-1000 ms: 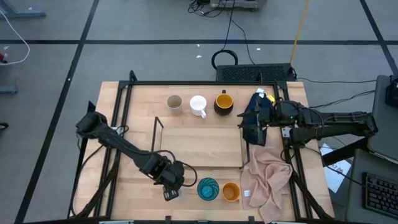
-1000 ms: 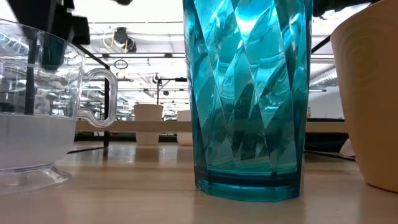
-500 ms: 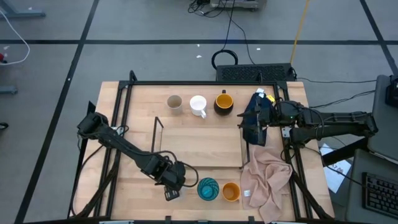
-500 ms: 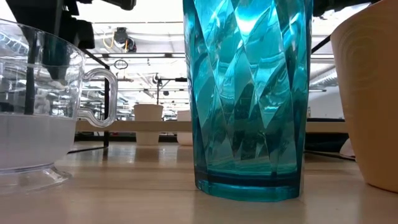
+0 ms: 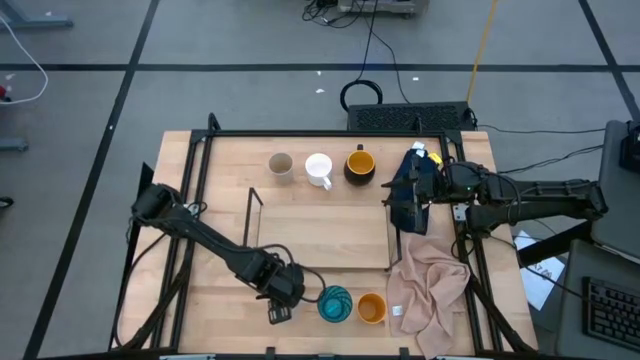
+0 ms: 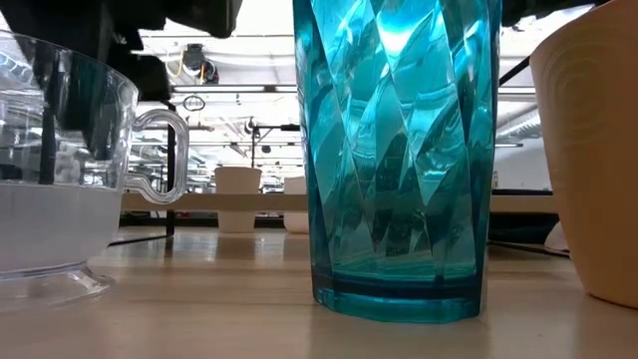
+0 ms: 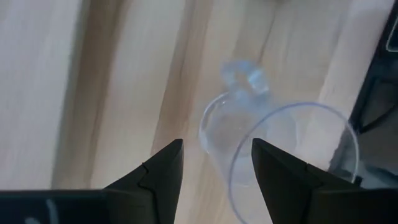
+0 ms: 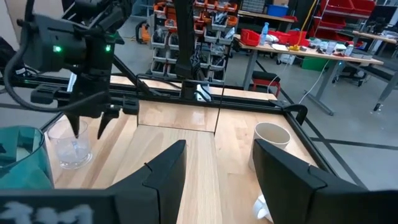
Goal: Stack small to large cups/mugs on shelf
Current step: Put the transparent mug on the shelf
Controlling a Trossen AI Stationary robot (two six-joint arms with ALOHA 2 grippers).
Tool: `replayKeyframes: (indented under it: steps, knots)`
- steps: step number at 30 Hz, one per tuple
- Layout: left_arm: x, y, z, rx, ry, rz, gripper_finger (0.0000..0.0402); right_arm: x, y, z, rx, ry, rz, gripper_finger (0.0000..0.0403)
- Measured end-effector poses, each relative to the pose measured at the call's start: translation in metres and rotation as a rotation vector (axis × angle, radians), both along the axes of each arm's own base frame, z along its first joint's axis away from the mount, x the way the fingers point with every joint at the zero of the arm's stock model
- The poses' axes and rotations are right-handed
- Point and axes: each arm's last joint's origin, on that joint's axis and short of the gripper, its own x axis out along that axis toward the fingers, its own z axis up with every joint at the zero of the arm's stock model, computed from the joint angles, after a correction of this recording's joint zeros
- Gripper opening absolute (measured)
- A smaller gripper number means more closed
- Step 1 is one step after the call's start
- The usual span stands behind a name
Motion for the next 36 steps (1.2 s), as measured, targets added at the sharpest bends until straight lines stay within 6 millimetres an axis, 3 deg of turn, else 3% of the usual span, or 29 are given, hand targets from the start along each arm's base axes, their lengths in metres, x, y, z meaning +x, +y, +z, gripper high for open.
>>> replayKeyframes:
  steps: [20, 25, 31, 36]
  knots:
    - [0.0021, 0.0043, -0.0013, 0.0, -0.002, -0.084, 0.0183, 0.0, 0.0, 0.0, -0.002, 0.0, 0.0, 0.0176]
    - [0.0031, 0.0061, -0.0012, -0.032, 0.009, -0.115, 0.0126, 0.0, 0.0, 0.0, -0.002, 0.0, 0.001, 0.0176]
    - [0.0036, 0.0042, -0.0001, -0.123, 0.012, -0.235, 0.0018, 0.0, 0.0, 0.0, -0.002, 0.0, 0.0, 0.0176]
    - [0.0053, 0.0039, 0.0008, -0.166, 0.001, -0.273, 0.0005, 0.0, 0.0, 0.0, -0.002, 0.0, 0.0, 0.0176]
